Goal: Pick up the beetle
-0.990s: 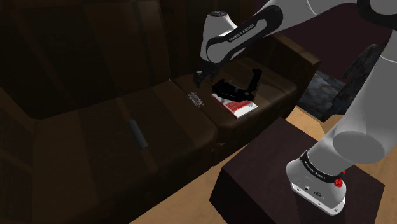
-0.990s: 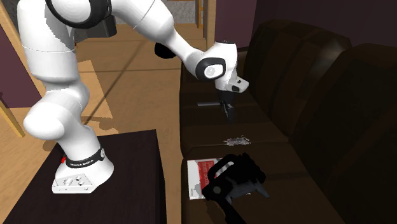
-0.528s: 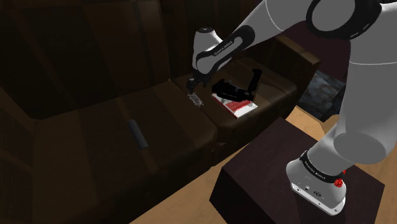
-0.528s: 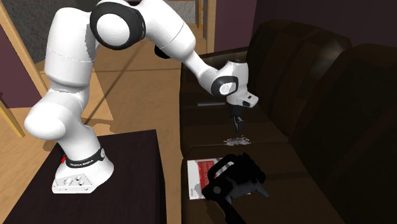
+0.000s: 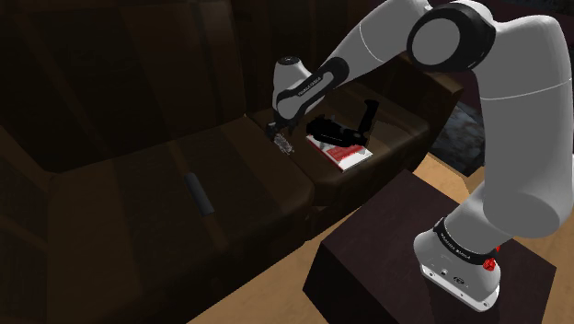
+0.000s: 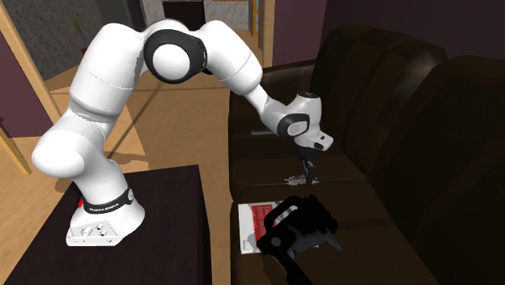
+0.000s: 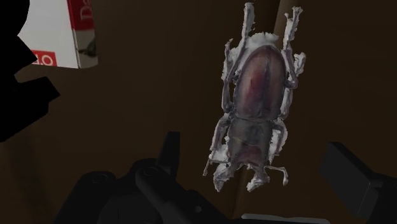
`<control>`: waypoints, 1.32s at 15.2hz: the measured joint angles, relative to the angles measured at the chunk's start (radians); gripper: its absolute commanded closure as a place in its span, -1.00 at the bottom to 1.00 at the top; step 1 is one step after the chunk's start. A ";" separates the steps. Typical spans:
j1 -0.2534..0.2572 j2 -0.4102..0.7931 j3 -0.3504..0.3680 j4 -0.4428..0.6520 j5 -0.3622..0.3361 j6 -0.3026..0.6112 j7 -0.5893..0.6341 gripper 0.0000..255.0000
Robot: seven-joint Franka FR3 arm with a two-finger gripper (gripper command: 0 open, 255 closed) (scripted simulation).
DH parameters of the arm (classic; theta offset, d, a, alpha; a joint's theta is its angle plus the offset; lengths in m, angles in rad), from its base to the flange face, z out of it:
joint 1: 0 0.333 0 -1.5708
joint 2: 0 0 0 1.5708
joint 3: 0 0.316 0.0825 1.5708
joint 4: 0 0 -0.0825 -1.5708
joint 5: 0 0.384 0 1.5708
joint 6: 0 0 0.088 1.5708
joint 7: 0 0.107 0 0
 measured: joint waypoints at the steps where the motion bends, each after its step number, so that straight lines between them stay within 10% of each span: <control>1: 0.004 0.012 -0.002 0.003 -0.002 0.009 0.005 -1.00; 3: 0.006 0.025 -0.004 0.006 -0.004 0.018 0.007 -1.00; 4: 0.006 0.026 -0.004 0.006 -0.005 0.020 0.007 1.00; 20: 0.000 -0.025 0.004 -0.006 0.003 -0.019 -0.001 1.00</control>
